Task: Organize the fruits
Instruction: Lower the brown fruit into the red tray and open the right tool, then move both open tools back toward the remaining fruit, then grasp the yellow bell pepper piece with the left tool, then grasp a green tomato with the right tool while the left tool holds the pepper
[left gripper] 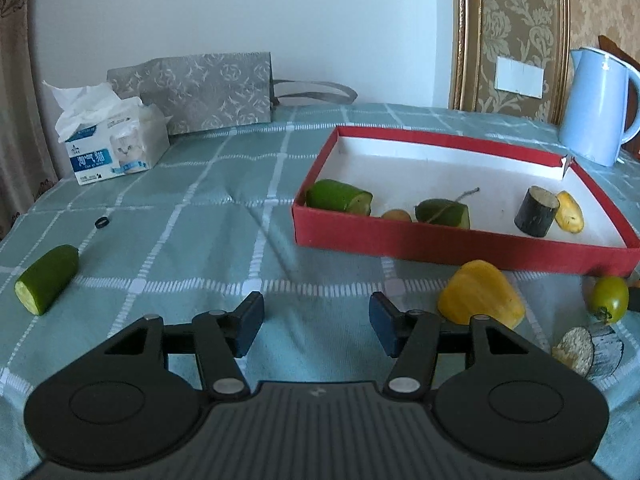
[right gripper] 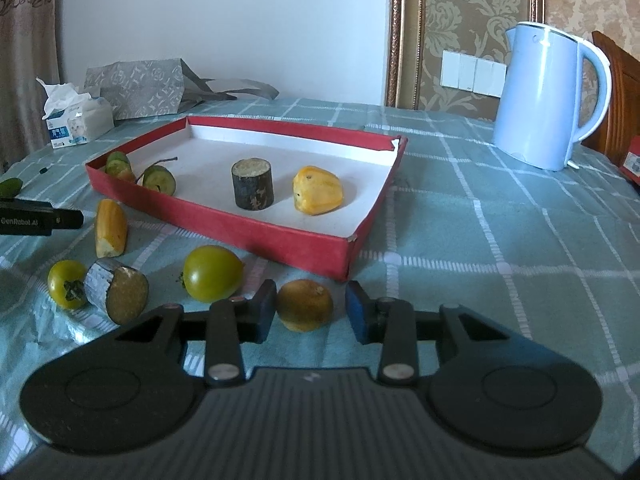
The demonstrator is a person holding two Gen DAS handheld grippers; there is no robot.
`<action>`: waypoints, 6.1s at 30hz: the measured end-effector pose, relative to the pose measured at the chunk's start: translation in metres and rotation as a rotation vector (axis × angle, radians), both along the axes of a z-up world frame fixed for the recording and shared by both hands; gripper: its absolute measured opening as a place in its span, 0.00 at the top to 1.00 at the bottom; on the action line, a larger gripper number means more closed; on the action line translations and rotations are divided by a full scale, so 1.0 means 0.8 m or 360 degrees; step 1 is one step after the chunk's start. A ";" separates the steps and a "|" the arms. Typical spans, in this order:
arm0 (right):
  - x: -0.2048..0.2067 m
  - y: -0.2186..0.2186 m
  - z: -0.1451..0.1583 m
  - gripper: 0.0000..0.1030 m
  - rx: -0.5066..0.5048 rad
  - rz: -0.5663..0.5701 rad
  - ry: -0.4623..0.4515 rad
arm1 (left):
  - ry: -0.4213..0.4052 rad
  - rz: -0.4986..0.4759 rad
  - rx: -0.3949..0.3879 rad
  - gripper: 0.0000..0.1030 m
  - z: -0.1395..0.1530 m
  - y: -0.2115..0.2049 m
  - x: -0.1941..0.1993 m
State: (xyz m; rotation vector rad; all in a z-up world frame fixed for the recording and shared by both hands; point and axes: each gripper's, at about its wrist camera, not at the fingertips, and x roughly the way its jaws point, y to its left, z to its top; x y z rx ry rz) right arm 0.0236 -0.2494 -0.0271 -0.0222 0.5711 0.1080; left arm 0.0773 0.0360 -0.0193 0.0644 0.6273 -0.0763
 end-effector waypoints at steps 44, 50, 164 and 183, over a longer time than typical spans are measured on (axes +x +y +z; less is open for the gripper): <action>0.080 0.018 0.020 0.34 -0.0178 -0.0024 -0.0125 | -0.0013 -0.0068 -0.0012 0.43 0.002 -0.006 -0.003; 0.043 0.024 0.036 0.09 -0.0223 -0.0071 -0.0395 | -0.0012 -0.0064 -0.0014 0.43 0.002 -0.007 -0.004; 0.006 -0.007 0.014 0.00 0.0190 0.0043 -0.0035 | -0.0021 -0.0288 -0.0004 0.45 0.002 -0.076 -0.006; -0.001 0.012 0.013 0.14 0.0056 0.0099 -0.0100 | -0.0098 -0.0236 -0.0162 0.71 0.017 -0.050 -0.014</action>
